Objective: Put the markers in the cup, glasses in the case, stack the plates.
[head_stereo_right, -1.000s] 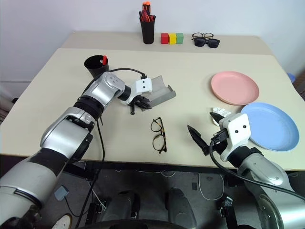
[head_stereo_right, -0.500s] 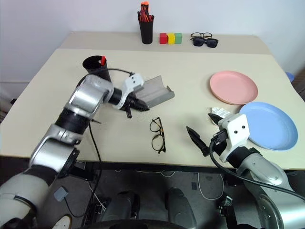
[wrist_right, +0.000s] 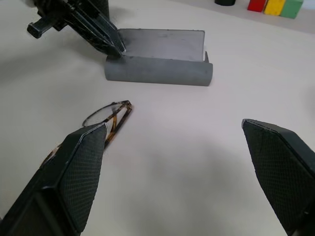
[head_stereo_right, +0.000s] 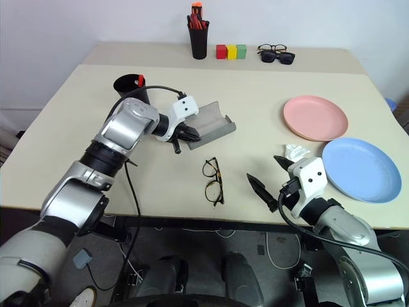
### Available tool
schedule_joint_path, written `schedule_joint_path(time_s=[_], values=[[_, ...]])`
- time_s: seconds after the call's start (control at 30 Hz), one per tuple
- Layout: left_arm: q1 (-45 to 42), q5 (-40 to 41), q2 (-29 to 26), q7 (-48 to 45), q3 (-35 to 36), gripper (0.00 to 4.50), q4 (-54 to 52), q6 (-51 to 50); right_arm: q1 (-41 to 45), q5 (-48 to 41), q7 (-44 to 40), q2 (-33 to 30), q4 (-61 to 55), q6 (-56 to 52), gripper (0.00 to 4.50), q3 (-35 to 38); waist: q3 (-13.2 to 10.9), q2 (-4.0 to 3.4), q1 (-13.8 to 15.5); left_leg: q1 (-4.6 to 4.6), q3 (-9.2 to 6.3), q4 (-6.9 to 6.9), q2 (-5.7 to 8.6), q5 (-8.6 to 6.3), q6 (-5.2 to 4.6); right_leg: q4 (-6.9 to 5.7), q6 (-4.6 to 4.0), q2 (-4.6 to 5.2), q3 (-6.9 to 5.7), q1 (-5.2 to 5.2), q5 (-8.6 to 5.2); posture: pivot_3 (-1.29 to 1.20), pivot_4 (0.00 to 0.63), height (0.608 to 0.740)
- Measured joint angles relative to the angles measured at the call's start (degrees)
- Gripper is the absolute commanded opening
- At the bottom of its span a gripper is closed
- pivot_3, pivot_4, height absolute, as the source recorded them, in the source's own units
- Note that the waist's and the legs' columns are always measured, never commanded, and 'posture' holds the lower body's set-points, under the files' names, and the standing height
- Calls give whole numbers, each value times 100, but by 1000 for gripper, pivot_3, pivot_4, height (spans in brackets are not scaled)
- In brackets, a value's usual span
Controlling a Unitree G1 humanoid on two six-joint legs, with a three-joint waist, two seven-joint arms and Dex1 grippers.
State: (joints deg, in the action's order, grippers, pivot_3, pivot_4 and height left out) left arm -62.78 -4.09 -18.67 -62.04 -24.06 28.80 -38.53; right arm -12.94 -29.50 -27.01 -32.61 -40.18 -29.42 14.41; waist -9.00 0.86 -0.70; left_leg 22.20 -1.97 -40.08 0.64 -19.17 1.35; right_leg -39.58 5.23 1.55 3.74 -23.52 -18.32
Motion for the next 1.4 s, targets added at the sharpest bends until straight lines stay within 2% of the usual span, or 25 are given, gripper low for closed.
schedule_joint_path(time_s=[0.07, 0.13, 0.2, 0.37, 0.63, 0.73, 0.93, 1.2, 1.4], values=[[-128, -59, 163, 13, -84, 599, 287, 104, 11, 3, 4, 1, 0, 3, 4500, -6, 0, 0, -5, 0, 0, 0, 0, 0, 0, 0, 0, 0, 0, 0, 0, 0, 150, 740], [-278, -124, 289, 39, -148, 1114, 567, 203, 27, 2, 18, 0, -1, 0, 4500, -4, -1, 1, -8, 0, 0, 1, 0, 0, 0, 0, 0, -2, 0, -1, 0, 0, 150, 740], [-448, -173, 351, 44, -181, 1933, 797, 332, 54, -2, 32, 0, -12, -12, 4500, 0, -1, 1, -10, 0, 0, 1, 0, 0, 0, 0, 0, -2, 0, -1, 0, 0, 150, 740], [-661, -315, 415, 28, -204, 4410, 1254, 532, 60, -19, 96, -4, -49, -82, 4500, 12, -1, 1, -6, 0, 0, 1, 0, 0, 0, 0, 0, -1, 0, -1, 0, 0, 150, 740], [-821, -435, 695, -192, -226, 4410, 1840, 397, 181, -89, 262, -7, -229, -312, 4500, 29, -1, 1, 0, 1, 0, 1, 2, 0, 0, 1, 1, -2, -3, -1, 0, 0, 150, 740], [-926, -490, 830, -181, -226, 3520, 2113, 406, 194, -112, 307, -7, -257, -367, 4500, 30, -1, 2, 1, 2, 0, 1, 3, 0, -1, 2, 1, -2, -3, -1, 0, 0, 150, 740], [-1017, -552, 915, -252, -224, 480, 2303, 391, 148, -124, 352, -7, -380, -407, 4500, 36, -1, 2, -7, 2, 0, 2, 2, 0, -1, 2, 1, -2, -3, -2, 0, 0, 150, 740], [-969, -671, 788, -459, -250, 480, 2210, 636, 130, -142, 360, -7, -405, -408, 4500, 122, -1, 2, -4, 2, 0, 2, 2, 0, 0, 2, 1, 0, -1, -2, 0, 0, 150, 740], [-620, -675, 394, -869, -393, 480, 1574, 1293, -16, -58, 258, 3, -341, -257, 4500, 137, -1, 1, -10, 1, 0, 3, 1, 0, 0, 2, 1, 1, 2, -2, 0, 0, 150, 740]])
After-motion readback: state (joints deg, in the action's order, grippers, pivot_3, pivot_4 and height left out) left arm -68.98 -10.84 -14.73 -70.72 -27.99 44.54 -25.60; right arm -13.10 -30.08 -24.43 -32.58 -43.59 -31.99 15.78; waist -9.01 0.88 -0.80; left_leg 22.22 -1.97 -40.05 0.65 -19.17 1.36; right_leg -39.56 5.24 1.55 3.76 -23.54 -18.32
